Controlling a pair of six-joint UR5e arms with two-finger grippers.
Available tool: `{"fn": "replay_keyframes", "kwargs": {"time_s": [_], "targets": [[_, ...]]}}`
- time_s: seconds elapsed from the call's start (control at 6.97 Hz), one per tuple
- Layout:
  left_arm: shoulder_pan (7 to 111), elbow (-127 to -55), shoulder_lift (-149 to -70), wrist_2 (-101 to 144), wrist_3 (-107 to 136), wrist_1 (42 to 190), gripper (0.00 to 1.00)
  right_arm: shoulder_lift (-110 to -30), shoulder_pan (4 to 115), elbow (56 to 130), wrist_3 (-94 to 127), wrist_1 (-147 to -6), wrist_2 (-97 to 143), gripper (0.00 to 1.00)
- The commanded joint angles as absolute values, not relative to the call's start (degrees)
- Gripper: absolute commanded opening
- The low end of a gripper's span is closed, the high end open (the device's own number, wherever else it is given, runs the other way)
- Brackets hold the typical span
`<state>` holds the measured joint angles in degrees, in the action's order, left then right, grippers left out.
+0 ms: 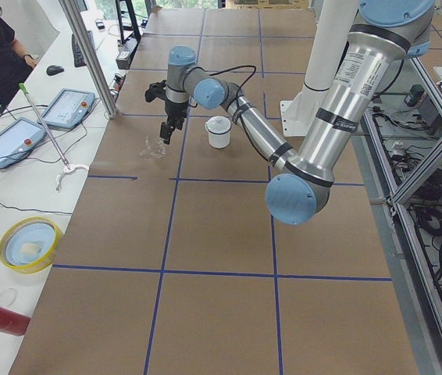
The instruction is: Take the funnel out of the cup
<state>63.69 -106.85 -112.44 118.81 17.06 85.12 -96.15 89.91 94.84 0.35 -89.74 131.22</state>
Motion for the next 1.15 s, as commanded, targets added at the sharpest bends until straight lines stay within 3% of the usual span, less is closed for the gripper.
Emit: {"fn": "replay_keyframes", "kwargs": {"time_s": [0.0, 0.57, 1.0], "targets": [[74.22, -98.82, -106.73, 129.58, 6.45, 91.39, 1.00, -96.15, 89.91, 94.92, 0.35, -89.74, 131.22, 1.00], [86.98, -97.21, -92.68, 130.86, 5.81, 90.88, 1.00, -96.15, 89.91, 94.83, 0.35, -89.74, 131.22, 1.00], [87.28, -97.04, -86.40, 134.91, 5.45, 92.28, 1.00, -96.15, 89.91, 94.83, 0.35, -89.74, 131.22, 1.00]]}}
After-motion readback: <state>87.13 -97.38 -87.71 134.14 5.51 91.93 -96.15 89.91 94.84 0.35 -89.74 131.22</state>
